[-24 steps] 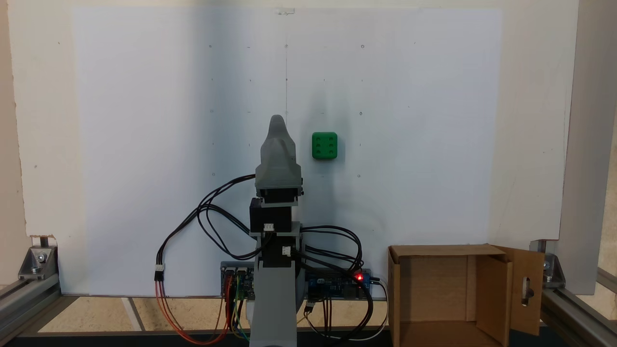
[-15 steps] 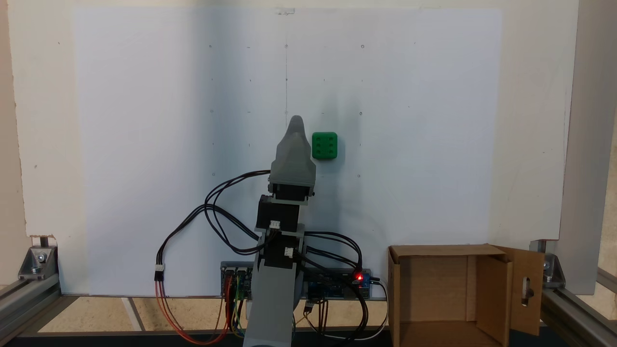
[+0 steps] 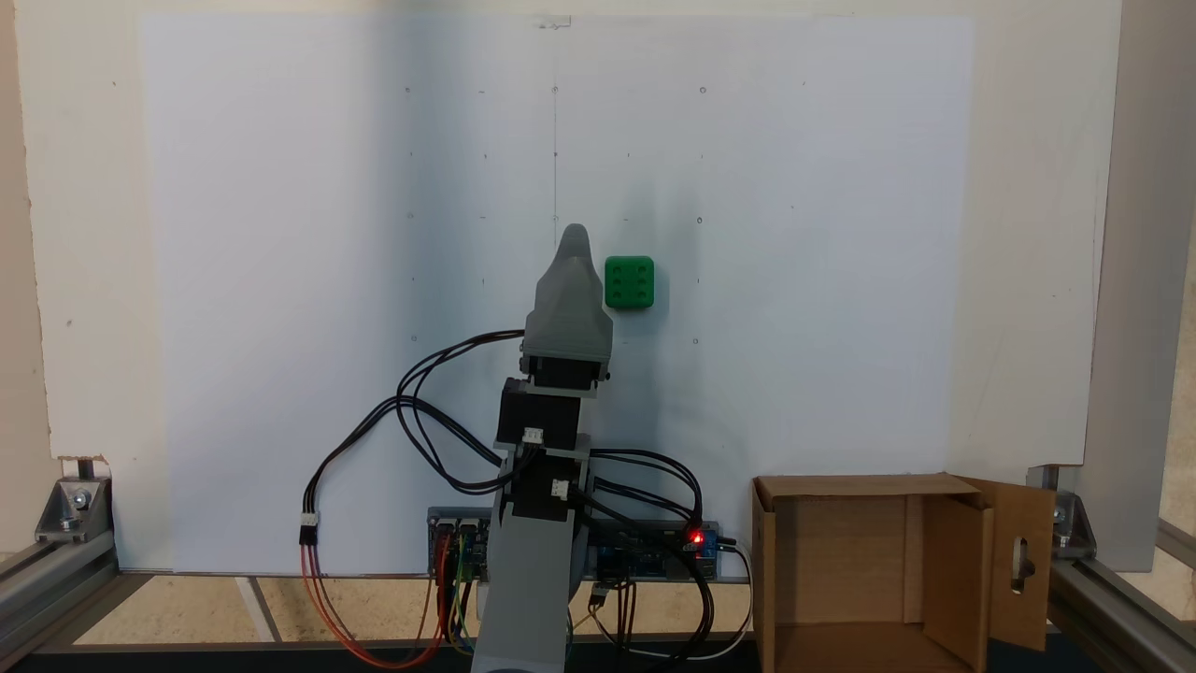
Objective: Grasp a green dice and put it in the bin.
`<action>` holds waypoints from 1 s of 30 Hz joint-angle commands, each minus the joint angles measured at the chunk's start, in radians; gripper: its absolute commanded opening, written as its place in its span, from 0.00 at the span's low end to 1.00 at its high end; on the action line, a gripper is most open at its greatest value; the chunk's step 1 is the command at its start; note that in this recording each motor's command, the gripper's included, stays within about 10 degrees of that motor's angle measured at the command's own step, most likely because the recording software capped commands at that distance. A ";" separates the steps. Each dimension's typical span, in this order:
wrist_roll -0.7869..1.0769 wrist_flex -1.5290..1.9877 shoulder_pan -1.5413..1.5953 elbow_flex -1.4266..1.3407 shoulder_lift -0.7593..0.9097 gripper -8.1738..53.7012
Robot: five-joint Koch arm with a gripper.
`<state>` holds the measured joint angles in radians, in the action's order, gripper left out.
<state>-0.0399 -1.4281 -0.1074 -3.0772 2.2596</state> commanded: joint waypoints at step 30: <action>0.014 -0.034 -0.011 -0.049 0.106 0.85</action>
<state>-0.0399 -1.4281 -0.1089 -3.0772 2.2596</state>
